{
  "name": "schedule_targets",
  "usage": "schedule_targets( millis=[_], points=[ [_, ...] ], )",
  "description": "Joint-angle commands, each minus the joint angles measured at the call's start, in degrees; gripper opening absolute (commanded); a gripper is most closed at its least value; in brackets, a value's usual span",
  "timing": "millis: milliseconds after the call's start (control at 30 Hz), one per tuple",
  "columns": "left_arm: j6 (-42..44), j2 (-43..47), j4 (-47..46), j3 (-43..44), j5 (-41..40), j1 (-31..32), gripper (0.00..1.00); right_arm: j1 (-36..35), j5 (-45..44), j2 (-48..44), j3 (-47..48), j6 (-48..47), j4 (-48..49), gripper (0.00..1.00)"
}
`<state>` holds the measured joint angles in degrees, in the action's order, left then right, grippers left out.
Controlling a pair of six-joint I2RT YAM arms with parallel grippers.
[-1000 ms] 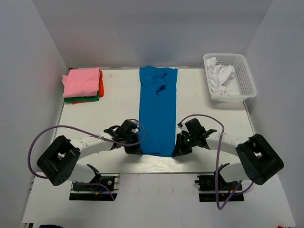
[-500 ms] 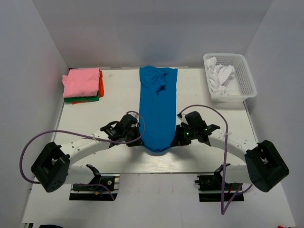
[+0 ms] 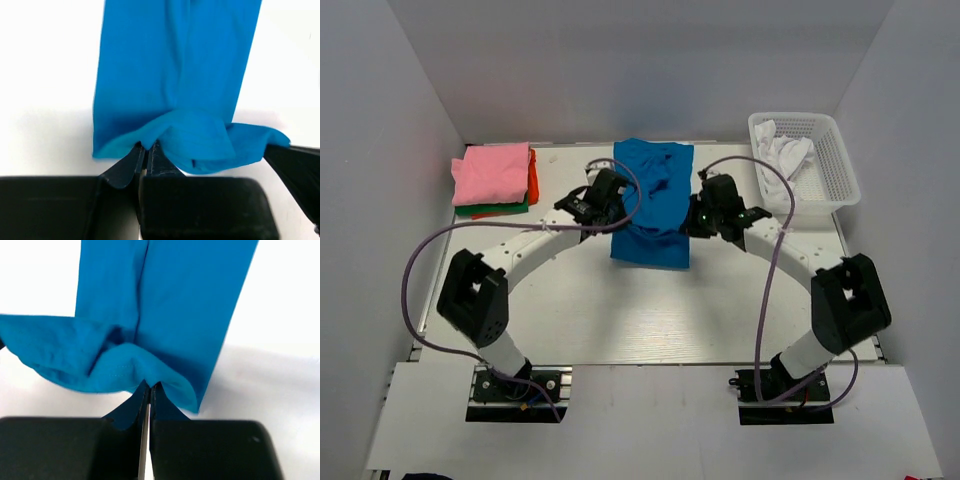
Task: Fold and stack the t-shirts
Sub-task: Fold the folded rectangular tshirt in 1/3 of the way
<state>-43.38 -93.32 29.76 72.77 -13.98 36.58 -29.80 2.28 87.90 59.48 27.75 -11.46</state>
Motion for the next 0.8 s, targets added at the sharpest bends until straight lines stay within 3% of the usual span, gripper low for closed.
schedule_targets(
  millis=[0,333,700,767],
  points=[
    [4.5,-3.6,-0.1,6.8,-4.7,-2.2,0.0,1.9,-4.2,4.0,6.8,-3.1,0.0,0.0],
    [10.8,-16.0,-5.0,19.4,-1.7,-6.3,0.0,5.2,0.0,15.9,20.0,-4.8,1.3,0.0],
    [14.2,-25.9,-8.8,25.1,2.1,-10.3,0.0,7.7,0.1,27.7,29.7,-1.8,-0.3,0.0],
    [14.9,-29.1,-8.8,28.4,2.8,-10.9,0.07,8.5,-0.7,29.6,31.8,-0.4,0.4,0.0]
  ],
)
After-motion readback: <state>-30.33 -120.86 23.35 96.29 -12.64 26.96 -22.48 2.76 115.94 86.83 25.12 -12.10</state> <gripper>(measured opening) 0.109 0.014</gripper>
